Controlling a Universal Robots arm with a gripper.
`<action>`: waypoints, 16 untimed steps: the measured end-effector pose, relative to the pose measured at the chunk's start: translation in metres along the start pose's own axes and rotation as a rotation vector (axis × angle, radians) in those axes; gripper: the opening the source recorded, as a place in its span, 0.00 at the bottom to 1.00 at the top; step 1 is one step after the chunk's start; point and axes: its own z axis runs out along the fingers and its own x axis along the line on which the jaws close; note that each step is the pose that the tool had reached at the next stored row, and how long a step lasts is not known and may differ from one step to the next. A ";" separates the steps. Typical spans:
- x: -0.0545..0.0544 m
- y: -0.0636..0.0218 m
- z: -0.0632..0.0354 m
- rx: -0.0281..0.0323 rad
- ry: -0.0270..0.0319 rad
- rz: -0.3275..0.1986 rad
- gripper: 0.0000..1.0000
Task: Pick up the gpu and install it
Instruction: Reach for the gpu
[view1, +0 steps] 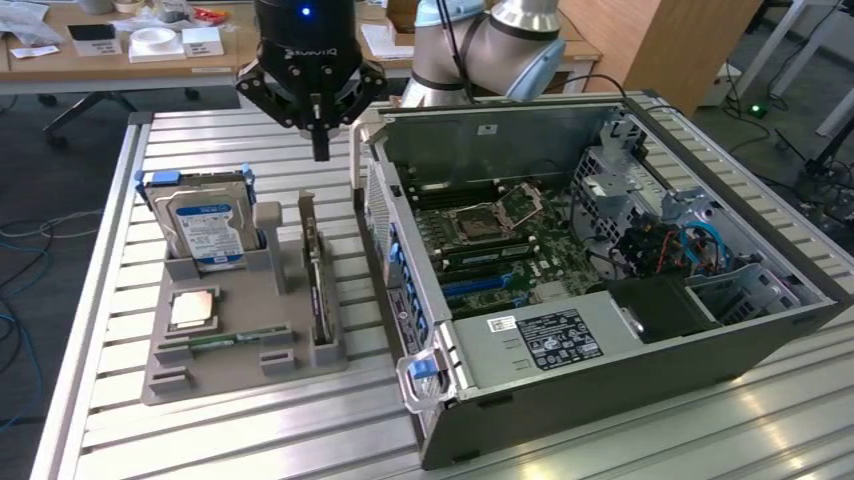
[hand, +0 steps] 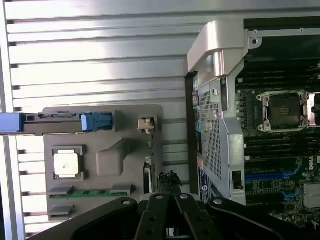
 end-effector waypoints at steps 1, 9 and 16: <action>0.002 -0.0001 0.0002 0.0000 0.0000 0.000 0.11; 0.014 -0.0007 0.0012 0.0000 -0.0001 0.001 0.11; 0.015 -0.0023 0.0011 0.0000 0.0000 0.001 0.11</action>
